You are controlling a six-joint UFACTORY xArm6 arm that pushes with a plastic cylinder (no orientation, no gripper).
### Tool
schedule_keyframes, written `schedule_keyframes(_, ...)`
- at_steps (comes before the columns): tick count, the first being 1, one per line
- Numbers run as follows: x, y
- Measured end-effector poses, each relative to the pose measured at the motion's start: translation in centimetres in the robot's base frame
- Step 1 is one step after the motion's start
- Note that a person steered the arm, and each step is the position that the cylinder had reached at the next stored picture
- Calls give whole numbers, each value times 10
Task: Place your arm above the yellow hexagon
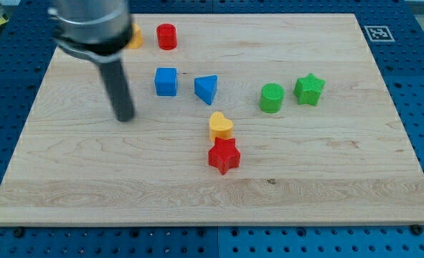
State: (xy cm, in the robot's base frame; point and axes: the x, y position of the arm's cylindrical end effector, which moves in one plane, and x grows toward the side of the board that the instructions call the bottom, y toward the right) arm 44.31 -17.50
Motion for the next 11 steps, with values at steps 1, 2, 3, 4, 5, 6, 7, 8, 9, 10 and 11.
schedule_keyframes(1, -54, -66)
schedule_keyframes(2, -138, -66)
schedule_keyframes(3, -201, -36)
schedule_keyframes(4, -218, 18)
schedule_keyframes(5, -217, 46)
schedule_keyframes(6, -217, 41)
schedule_keyframes(7, -218, -1)
schedule_keyframes(8, -218, -8)
schedule_keyframes(9, -218, 18)
schedule_keyframes(10, -218, 19)
schedule_keyframes(11, -218, 15)
